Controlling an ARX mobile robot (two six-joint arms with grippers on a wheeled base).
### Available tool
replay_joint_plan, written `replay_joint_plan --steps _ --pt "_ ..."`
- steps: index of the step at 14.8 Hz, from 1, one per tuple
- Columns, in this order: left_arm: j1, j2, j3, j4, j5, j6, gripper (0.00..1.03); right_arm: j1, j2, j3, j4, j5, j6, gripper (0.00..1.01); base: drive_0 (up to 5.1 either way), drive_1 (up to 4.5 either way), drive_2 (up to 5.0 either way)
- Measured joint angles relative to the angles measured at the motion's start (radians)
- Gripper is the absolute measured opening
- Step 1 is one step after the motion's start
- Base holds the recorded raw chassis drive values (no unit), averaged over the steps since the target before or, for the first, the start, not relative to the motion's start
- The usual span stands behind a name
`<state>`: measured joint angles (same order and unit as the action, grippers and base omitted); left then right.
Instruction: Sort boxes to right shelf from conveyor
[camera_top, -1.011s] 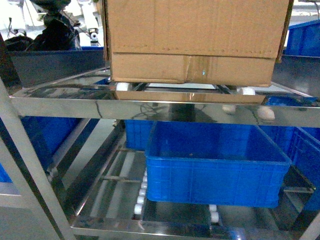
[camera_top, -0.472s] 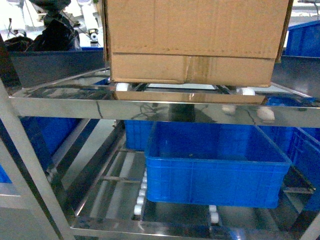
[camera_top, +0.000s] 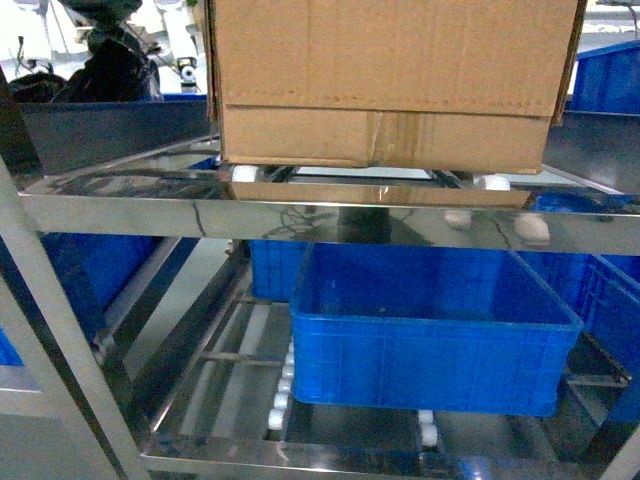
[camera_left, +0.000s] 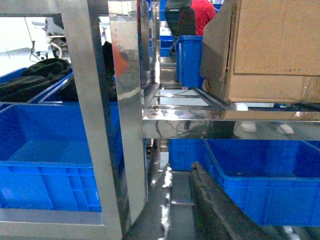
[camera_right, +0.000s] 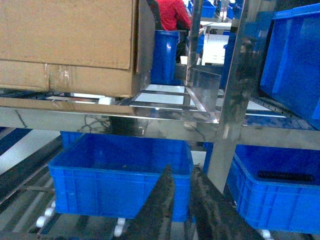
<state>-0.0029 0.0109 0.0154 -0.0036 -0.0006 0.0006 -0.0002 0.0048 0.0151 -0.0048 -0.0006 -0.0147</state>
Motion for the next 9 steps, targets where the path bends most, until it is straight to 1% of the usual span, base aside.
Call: replay_joint_plan --steps 1,6,7,9 --pt "0.0 0.0 0.0 0.0 0.0 0.0 0.19 0.0 0.0 0.0 0.0 0.0 0.0 0.16 0.0 0.0 0.0" --pt "0.0 0.0 0.0 0.0 0.0 0.0 0.85 0.0 0.0 0.0 0.0 0.0 0.0 0.82 0.0 0.0 0.0" --pt "0.0 0.0 0.0 0.0 0.0 0.0 0.98 0.0 0.0 0.0 0.0 0.0 0.0 0.98 0.0 0.0 0.0" --pt "0.0 0.0 0.0 0.0 0.0 0.0 0.98 0.0 0.0 0.0 0.0 0.0 0.0 0.98 0.0 0.0 0.0"
